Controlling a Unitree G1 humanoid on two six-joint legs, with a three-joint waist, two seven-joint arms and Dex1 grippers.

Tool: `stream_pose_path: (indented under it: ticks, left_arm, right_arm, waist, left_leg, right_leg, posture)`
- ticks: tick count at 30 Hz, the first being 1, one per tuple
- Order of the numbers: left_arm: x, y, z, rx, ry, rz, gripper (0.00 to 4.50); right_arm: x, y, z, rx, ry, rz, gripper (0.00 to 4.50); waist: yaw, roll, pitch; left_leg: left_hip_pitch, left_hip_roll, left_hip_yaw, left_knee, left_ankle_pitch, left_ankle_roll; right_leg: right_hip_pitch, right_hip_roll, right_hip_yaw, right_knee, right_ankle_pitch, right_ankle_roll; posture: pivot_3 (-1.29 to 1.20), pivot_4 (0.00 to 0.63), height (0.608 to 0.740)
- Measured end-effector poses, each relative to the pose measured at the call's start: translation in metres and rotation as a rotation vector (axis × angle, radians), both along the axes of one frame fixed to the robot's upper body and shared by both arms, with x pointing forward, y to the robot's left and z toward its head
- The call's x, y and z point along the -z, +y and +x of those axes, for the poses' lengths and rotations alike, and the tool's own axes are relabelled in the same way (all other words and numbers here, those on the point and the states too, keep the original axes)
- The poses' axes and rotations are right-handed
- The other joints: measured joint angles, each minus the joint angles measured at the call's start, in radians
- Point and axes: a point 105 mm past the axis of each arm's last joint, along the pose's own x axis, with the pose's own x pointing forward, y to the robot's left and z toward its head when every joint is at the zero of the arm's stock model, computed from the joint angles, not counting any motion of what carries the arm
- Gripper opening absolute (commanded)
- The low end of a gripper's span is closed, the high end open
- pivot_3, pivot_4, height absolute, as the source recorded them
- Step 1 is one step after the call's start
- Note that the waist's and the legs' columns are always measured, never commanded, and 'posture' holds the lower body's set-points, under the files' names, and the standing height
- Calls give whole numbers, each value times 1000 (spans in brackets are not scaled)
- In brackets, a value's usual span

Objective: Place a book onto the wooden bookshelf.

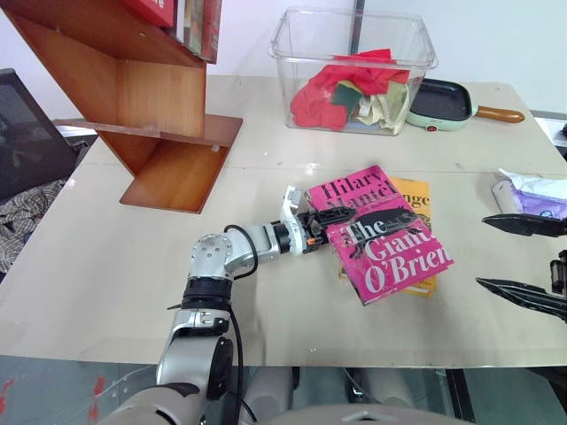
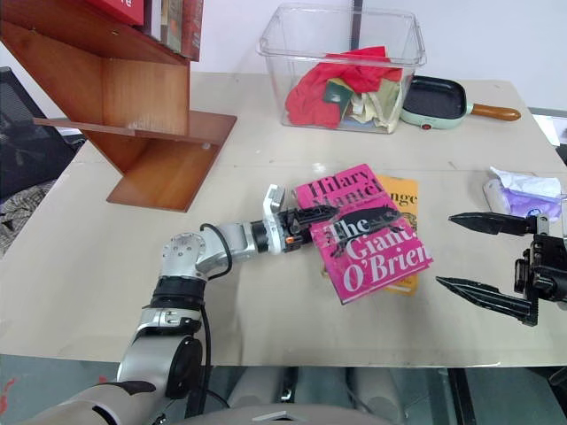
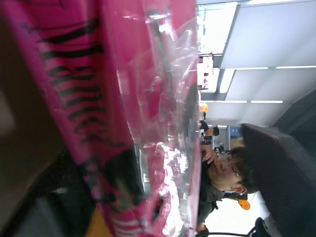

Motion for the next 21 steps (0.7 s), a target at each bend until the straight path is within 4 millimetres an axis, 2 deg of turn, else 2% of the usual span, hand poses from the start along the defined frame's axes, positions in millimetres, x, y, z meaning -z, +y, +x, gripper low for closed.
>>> stream_pose_path:
  ticks: [4,5,6,8,11,13,16,18,21]
  left_arm:
    - [5,-3,0,1,10,-11,854]
    - [4,-3,1,-1,7,-20,719]
    - [3,-2,1,-3,5,-26,373]
    - [3,-1,1,-7,2,-34,305]
    - [-11,54,1,-93,-108,29,295]
    - [-38,88,6,-165,-229,68,295]
    - [-77,105,12,-197,-377,99,295]
    - [-123,110,14,-211,-569,142,295]
    - [-149,104,7,-162,-757,293,295]
  right_arm:
    - [2,0,-1,3,8,-2,4500]
    - [3,0,-1,5,13,-2,4500]
    - [3,0,-1,6,16,-2,4500]
    - [4,0,-1,10,19,-2,4500]
    - [5,4,-1,38,-3,40,4500]
    - [1,7,5,46,-31,65,4500]
    - [1,13,13,34,-46,84,4500]
    - [1,18,23,16,-52,102,4500]
    - [-1,20,30,3,-60,115,4500]
  waist:
    - [0,0,0]
    - [0,0,0]
    - [0,0,0]
    - [0,0,0]
    - [-23,-1,1]
    - [-26,-1,1]
    - [-19,-3,2]
    - [-5,-4,3]
    - [-1,-4,3]
  left_leg:
    - [0,0,0,0,0,0]
    - [0,0,0,0,0,0]
    - [0,0,0,0,0,0]
    - [0,0,0,0,0,0]
    - [1,3,-4,0,0,0]
    - [2,2,-4,0,0,0]
    - [0,1,-4,2,0,0]
    - [-2,0,-4,2,0,0]
    - [-2,0,-3,1,2,-4]
  right_leg:
    - [0,0,0,0,0,0]
    - [0,0,0,0,0,0]
    - [0,0,0,0,0,0]
    - [0,0,0,0,0,0]
    - [-1,2,1,2,0,0]
    - [0,1,1,2,-1,-1]
    - [0,0,-2,2,-2,-3]
    - [0,-1,-3,0,0,0]
    - [0,-1,-3,-2,0,0]
  posture:
    - [0,150,740]
    - [0,150,740]
    - [0,150,740]
    - [0,150,740]
    - [0,150,740]
    - [0,150,740]
    - [0,150,740]
    - [0,150,740]
    - [0,150,740]
